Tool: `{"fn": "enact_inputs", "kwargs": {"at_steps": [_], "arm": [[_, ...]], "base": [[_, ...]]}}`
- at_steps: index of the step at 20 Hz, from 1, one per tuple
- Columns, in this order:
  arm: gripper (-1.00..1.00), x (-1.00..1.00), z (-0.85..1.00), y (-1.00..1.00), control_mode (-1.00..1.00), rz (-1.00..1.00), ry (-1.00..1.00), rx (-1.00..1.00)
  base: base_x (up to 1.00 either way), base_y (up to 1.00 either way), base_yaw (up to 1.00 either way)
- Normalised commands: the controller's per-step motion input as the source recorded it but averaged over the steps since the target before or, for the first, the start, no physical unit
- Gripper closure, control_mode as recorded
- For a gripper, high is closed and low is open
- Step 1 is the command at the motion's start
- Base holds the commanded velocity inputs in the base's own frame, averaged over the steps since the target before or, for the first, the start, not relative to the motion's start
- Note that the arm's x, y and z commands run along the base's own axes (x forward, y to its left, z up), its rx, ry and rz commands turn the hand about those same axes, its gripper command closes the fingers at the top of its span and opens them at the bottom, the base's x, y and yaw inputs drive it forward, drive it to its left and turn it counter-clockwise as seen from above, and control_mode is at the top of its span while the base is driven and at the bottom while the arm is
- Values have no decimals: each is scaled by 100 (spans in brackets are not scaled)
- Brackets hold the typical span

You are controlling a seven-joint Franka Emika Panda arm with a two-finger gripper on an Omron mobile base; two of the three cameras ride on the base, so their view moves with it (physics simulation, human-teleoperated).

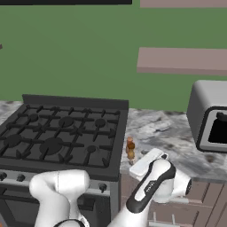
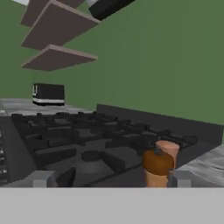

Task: Take 2 condiments from the cabinet and move them on the counter near the stove.Make sure the condiments are lined up with each other, next to each other.

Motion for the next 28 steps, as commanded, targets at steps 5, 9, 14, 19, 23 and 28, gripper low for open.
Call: {"fn": "enact_inputs", "kwargs": {"at_steps": [5, 9, 14, 19, 23, 28], "arm": [[-100, -40, 100, 11, -100, -9, 13, -1], [-100, -31, 92, 60, -100, -12, 39, -20], [-100, -15, 70, 88, -100, -20, 42, -31], [-100, 0, 15, 100, -100, -25, 16, -28], [-100, 0, 10, 100, -100, -25, 4, -19], [-100, 0, 8, 100, -100, -24, 0, -22]], "base": [[0, 0, 0], [0, 0, 0], [0, 0, 0], [0, 0, 0], [0, 0, 0], [0, 0, 0]]}}
